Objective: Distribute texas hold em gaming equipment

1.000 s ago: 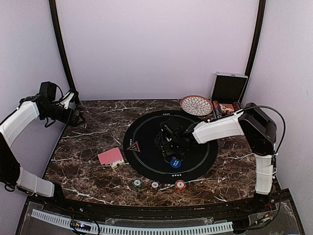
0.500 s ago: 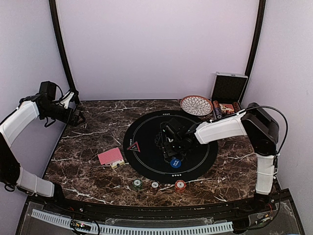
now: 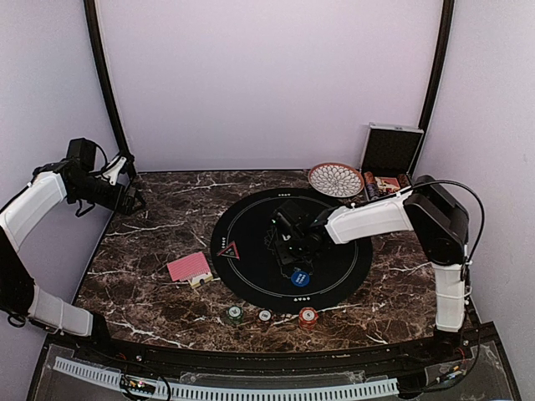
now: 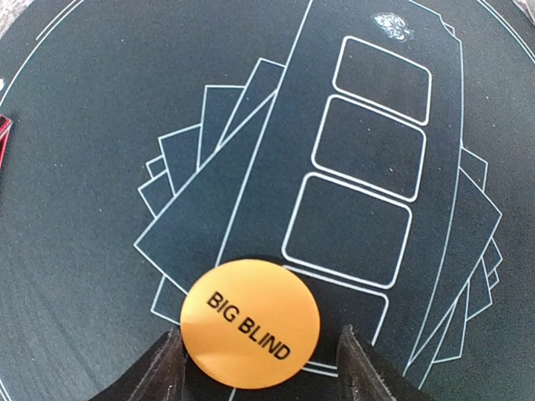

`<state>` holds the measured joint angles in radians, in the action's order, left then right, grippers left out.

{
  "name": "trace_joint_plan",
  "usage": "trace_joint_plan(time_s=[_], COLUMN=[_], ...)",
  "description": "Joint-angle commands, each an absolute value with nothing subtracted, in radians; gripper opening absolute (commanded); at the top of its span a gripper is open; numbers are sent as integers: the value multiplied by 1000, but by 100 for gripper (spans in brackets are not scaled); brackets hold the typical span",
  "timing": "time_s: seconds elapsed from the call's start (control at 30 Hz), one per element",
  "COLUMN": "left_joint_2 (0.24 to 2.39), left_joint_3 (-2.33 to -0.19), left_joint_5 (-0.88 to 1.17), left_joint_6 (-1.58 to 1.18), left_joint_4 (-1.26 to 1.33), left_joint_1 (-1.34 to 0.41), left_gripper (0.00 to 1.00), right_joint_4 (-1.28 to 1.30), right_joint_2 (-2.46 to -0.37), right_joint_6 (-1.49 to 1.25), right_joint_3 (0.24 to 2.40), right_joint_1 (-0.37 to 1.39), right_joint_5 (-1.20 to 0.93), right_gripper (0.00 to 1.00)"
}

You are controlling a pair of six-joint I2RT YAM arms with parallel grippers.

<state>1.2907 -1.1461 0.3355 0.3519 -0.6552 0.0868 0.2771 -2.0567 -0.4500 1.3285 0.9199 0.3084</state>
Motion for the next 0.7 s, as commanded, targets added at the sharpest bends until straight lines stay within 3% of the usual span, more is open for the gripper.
trace_joint_plan(time_s=[0.0,0.3,0.47,0.67], left_joint_2=[1276,1278,1280,1279], left_joint_3=[-1186,-1189,-1190,-1186], left_joint_5=[353,349,349,346], left_joint_6=[353,353,351,354], left_joint_4=[-691,-690,-690,-690], left_joint_1=[87,87,87,87], left_gripper=[99,99,99,99], right_joint_4=[310,299,321,318], right_joint_2=[-2135,-2157,-2154,-2082], right_joint_6=[-426,-396,-409,-472], right_joint_3=[1342,1363,1379,1292], right_joint_1=[904,858,858,863], right_joint_5=[349,360,339,281], right_gripper=[60,56,68,62])
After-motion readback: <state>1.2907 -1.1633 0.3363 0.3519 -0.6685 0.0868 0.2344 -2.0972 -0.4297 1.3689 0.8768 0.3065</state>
